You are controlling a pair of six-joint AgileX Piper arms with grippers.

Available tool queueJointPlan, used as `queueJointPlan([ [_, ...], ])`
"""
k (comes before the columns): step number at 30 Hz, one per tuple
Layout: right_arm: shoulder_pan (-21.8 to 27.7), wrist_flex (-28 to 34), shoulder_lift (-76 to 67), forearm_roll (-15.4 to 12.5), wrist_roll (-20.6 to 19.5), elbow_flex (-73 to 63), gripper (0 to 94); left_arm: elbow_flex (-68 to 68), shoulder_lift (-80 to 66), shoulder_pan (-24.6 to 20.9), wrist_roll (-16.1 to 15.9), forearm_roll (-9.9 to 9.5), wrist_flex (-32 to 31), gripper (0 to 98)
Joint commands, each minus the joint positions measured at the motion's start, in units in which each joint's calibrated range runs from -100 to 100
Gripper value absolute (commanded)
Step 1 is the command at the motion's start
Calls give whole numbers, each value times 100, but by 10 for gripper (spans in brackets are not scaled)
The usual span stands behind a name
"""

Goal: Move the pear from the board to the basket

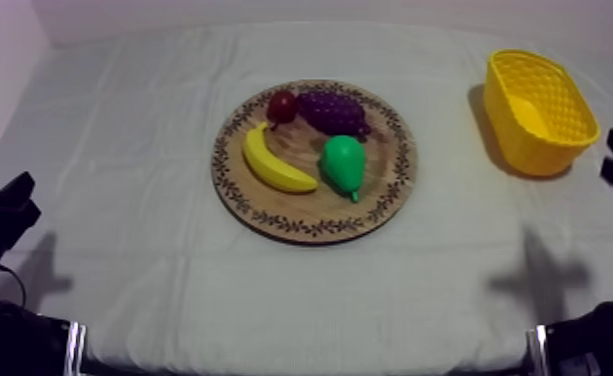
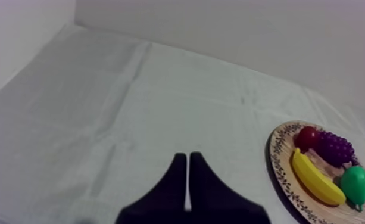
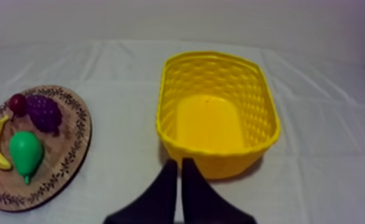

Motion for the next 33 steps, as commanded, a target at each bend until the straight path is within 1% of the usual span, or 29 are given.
queueJointPlan([
  [1, 68, 392, 784, -147, 34, -1296, 3, 3, 0, -1, 2, 1, -1, 1],
  [5, 251, 1148, 1602, -494, 174, -2540, 3, 3, 0, -1, 2, 1, -1, 1],
  [7, 289, 1494, 2003, -618, 188, -3117, 2, 3, 0, -1, 2, 1, -1, 1],
  [12, 291, 2207, 3029, -773, 127, -4376, 2, 3, 0, -1, 2, 1, -1, 1],
  [17, 249, 2807, 3981, -882, 70, -5237, 2, 3, 0, -1, 2, 1, -1, 1],
  [19, 183, 2991, 4320, -892, 6, -5485, 2, 3, 0, -1, 2, 1, -1, 1],
  [21, 53, 3050, 4623, -837, -116, -5644, 2, 3, 0, -1, 2, 1, -1, 1],
  [24, -307, 3074, 5032, -599, -357, -5814, 4, 3, 0, -1, 2, 1, -1, 1],
  [26, -501, 3099, 5287, -493, -464, -5913, 3, 3, 0, -1, 2, 1, -1, 1],
  [29, -701, 3054, 5595, -457, -488, -5971, 3, 3, 0, -1, 0, 1, -1, 1],
  [33, -863, 3013, 5995, -507, -477, -5988, 4, 3, 0, -1, -1, 1, -1, 1],
])
